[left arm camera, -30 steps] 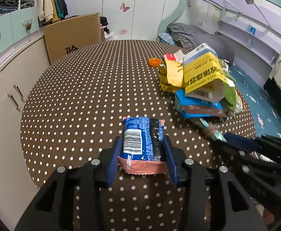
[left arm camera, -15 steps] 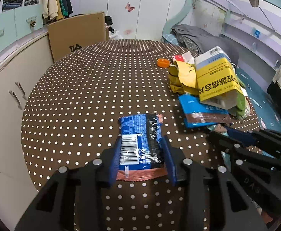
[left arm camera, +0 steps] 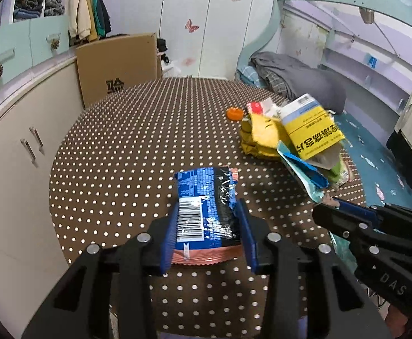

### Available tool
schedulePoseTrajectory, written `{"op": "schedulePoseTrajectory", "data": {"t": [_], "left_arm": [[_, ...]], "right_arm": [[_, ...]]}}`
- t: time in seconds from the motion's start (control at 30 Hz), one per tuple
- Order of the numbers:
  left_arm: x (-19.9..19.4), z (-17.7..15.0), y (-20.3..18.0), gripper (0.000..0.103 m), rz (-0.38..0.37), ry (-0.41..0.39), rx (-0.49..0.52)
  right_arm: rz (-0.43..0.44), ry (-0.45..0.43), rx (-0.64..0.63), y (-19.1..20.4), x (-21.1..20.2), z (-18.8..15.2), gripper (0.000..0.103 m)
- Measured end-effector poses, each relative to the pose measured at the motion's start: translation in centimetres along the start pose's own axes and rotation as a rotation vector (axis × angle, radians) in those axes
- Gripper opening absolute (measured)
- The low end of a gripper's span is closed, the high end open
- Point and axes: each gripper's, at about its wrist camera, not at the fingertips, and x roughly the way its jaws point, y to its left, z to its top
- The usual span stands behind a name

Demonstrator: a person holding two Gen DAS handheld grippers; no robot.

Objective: Collect trash
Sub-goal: 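Lift the blue wrapper with the left gripper while the right gripper grasps the teal packet, then carry both held wrappers away from the table toward the blue bin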

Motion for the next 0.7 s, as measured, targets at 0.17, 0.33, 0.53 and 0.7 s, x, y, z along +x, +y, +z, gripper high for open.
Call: {"op": "schedulePoseTrajectory", "data": {"t": [0.17, 0.33, 0.53, 0.7], "left_arm": [[-1.7, 0.4, -0.9, 0.039, 0.004, -0.053, 0.028], [-3.0, 1.0, -1.7, 0.039, -0.007, -0.093, 0.041], [-4.3, 2.0, -3.0, 0.039, -0.03, -0.146, 0.067], [-4.8, 2.4, -5.1, 0.039, -0.077, -0.167, 0.102]], "right_arm": [[0.006, -0.052, -0.002, 0.4, -1.9, 0.3, 0.021], [-0.008, -0.111, 0.011, 0.2, -3.7, 0.9, 0.021], [-0.056, -0.155, 0.032, -0.9, -5.5, 0.9, 0.021], [-0.123, -0.177, 0.09, -2.8, -6.9, 0.1, 0.021]]}}
